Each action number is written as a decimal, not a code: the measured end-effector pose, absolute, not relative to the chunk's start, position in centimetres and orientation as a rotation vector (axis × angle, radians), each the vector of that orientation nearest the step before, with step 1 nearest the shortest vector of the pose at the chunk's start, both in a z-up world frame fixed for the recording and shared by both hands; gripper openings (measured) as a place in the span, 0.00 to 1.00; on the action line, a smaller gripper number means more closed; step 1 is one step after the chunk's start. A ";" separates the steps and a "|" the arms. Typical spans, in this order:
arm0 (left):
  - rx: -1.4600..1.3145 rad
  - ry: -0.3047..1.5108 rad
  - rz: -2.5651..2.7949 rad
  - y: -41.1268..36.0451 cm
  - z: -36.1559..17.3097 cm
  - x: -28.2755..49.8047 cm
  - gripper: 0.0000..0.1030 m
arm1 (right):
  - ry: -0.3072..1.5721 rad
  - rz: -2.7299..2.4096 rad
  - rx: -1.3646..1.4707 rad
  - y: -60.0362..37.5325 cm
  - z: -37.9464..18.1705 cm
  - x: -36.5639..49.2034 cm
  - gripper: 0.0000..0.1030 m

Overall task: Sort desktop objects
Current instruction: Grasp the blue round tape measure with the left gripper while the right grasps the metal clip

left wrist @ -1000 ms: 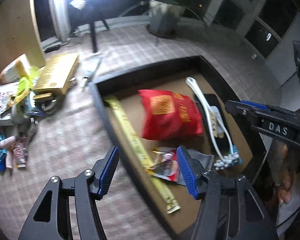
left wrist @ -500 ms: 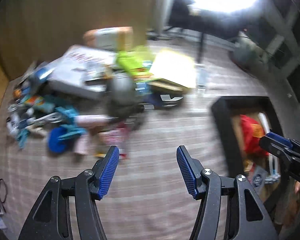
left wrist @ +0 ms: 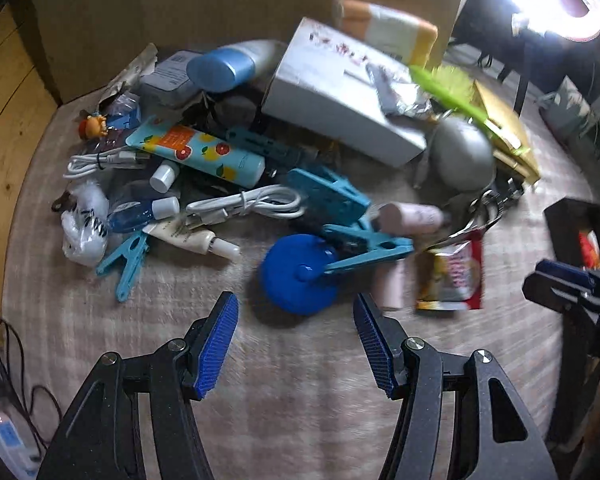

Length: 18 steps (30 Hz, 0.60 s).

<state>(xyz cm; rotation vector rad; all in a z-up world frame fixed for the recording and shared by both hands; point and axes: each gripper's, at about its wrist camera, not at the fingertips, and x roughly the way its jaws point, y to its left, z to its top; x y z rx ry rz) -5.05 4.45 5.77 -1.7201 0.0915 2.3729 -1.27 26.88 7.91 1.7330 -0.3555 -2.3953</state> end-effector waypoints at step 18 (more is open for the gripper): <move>-1.640 0.196 2.369 6.2 2.8 -6.6 0.54 | -0.434 -2.289 1.870 24.1 3.4 -4.4 0.34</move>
